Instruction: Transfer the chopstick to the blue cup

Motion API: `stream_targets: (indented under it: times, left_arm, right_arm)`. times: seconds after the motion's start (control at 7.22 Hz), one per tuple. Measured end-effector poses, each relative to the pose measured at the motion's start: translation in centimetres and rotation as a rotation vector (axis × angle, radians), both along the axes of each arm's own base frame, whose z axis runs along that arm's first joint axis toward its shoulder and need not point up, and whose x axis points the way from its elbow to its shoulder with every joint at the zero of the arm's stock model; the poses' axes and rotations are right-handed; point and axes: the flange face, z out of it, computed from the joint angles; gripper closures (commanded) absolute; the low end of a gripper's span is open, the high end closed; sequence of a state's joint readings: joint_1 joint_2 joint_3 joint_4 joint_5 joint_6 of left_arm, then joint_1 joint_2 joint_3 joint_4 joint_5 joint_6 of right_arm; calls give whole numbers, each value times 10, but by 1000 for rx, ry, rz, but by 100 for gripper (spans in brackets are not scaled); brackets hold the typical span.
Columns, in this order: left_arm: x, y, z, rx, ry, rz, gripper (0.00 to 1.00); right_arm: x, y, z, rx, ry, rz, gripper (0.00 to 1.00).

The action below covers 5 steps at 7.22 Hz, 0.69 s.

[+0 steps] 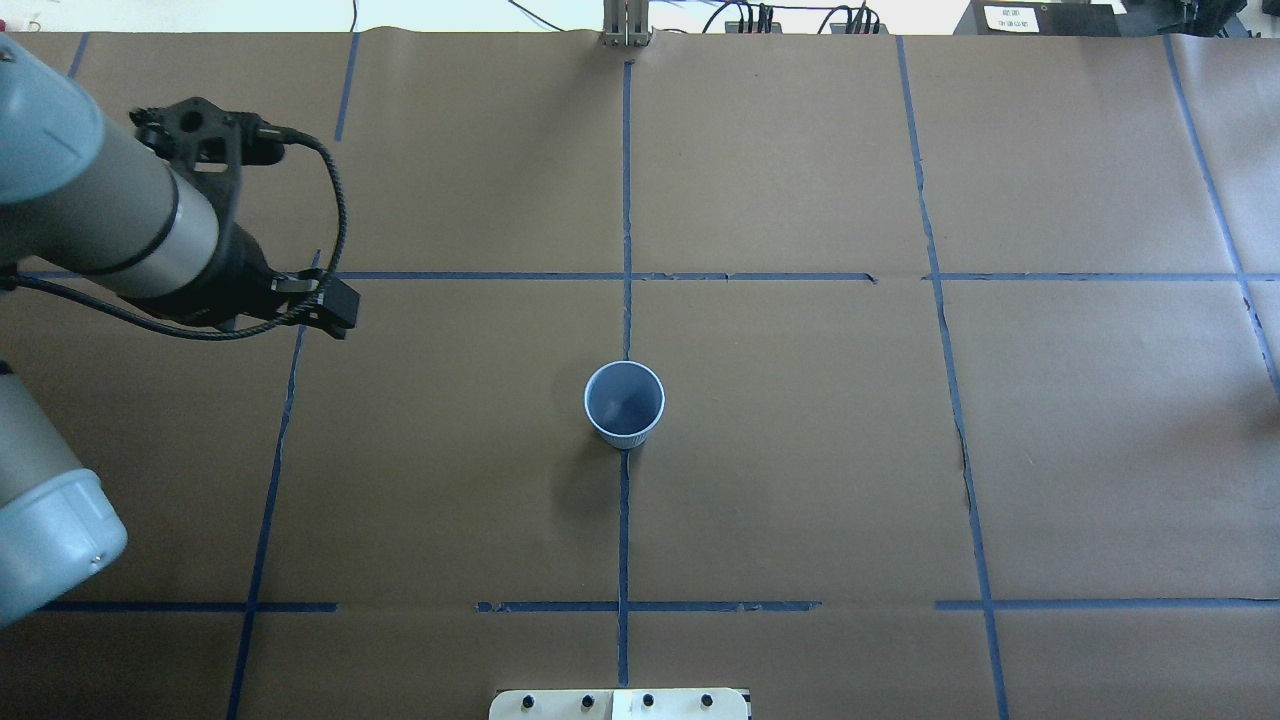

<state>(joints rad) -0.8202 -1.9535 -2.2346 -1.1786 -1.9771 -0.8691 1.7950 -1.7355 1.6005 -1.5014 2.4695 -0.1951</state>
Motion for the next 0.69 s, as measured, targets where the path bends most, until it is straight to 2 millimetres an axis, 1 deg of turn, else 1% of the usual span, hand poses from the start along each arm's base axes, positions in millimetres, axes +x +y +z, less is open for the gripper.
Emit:
stream_targets:
  times: [0.14, 0.28, 0.42, 0.55, 0.69]
  left_arm:
    - [-29, -12, 27, 29, -47, 28, 0]
    - [-57, -22, 55, 54, -96, 60, 0]
    - [-82, -30, 82, 67, -139, 90, 0]
    - [-106, -36, 107, 74, -176, 114, 0]
    - [-130, -44, 129, 82, -202, 132, 0]
  right_arm:
    - [8, 1, 23, 24, 9, 9, 0]
    - [14, -5, 43, 41, 16, 24, 0]
    - [18, -15, 56, 41, 19, 55, 0]
    - [21, -26, 63, 34, 23, 94, 0]
    - [25, -38, 66, 20, 38, 146, 0]
